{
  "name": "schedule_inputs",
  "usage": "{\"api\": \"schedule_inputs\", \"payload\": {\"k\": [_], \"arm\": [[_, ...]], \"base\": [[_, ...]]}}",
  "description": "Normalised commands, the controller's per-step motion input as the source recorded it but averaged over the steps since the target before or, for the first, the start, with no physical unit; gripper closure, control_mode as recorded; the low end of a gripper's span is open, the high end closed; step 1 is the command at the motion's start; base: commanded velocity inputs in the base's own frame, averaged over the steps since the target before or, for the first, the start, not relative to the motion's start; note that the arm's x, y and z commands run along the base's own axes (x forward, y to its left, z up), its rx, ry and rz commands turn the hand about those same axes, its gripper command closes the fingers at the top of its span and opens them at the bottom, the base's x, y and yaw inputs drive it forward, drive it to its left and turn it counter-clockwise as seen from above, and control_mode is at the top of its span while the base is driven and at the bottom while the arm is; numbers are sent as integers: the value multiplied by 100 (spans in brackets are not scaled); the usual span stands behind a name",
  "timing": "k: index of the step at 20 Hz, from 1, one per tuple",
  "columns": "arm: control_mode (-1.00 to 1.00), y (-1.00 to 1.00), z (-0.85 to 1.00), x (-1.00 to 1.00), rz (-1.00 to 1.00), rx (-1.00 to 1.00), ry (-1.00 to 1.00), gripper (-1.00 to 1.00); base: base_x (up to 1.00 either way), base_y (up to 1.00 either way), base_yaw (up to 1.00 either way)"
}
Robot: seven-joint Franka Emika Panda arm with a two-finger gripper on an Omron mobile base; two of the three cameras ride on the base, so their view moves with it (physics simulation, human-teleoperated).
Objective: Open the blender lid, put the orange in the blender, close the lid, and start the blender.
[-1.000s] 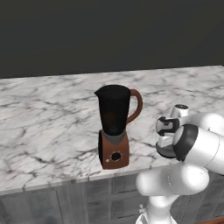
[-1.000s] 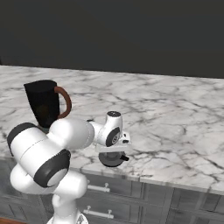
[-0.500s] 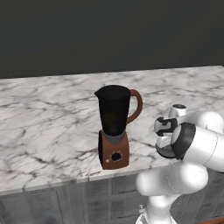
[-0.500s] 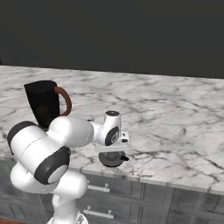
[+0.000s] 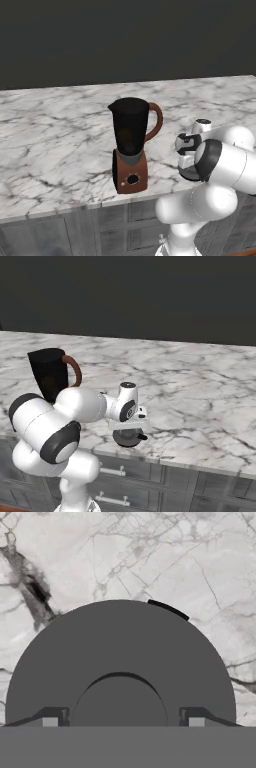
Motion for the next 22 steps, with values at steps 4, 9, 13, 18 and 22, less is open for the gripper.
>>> {"api": "schedule_inputs", "payload": {"k": [4,9,13,18,22], "arm": [[-100,25,-38,-3,1,-1,0,100],[-100,19,-45,-19,0,-6,0,100],[-100,30,-49,-16,0,-2,-3,100],[-100,11,-31,-22,0,0,-1,100],[-100,0,20,-22,0,0,-5,100]], "base": [[0,0,0],[0,0,0],[0,0,0],[0,0,0],[0,0,0]]}}
